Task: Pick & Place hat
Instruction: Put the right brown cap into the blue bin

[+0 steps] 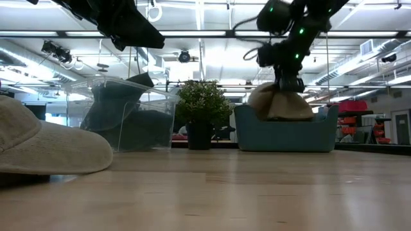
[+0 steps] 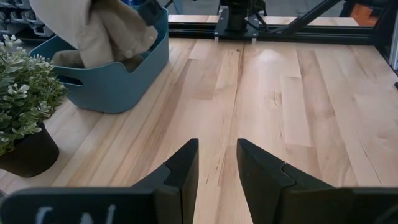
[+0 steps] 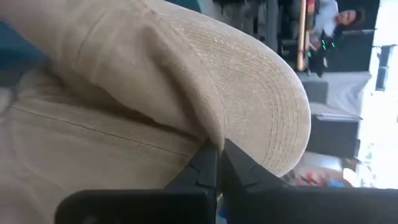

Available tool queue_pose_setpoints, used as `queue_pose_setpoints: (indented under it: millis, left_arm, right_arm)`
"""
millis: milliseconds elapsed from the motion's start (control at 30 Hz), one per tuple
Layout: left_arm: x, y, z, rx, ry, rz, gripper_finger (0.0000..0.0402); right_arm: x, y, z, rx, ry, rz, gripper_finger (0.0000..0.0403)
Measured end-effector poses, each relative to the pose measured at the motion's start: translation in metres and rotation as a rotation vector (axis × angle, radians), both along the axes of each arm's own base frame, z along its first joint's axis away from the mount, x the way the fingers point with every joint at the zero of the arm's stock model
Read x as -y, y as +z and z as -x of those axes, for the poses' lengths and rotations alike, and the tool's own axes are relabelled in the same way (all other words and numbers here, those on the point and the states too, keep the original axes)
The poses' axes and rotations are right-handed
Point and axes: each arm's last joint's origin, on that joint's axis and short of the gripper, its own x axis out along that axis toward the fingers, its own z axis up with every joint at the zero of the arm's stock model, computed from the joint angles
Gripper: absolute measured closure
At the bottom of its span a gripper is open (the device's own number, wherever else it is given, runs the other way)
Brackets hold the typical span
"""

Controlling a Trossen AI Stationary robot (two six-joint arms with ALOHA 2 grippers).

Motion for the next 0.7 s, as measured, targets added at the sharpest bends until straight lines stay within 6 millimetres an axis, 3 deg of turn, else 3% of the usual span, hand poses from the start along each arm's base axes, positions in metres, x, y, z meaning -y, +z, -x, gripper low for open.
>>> queue_pose_setpoints:
  millis: [300, 700]
  left_arm:
    - [0.0, 0.0, 0.0, 0.0, 0.0, -0.001, 0.0287]
    - [0.0, 0.0, 0.0, 0.0, -0.001, -0.002, 0.0287]
  right_arm:
    - [0.014, -0.037, -0.012, -0.181, 0.015, -0.059, 0.0401]
    - [0.027, -0.072, -0.022, -0.236, 0.126, -0.261, 0.0376]
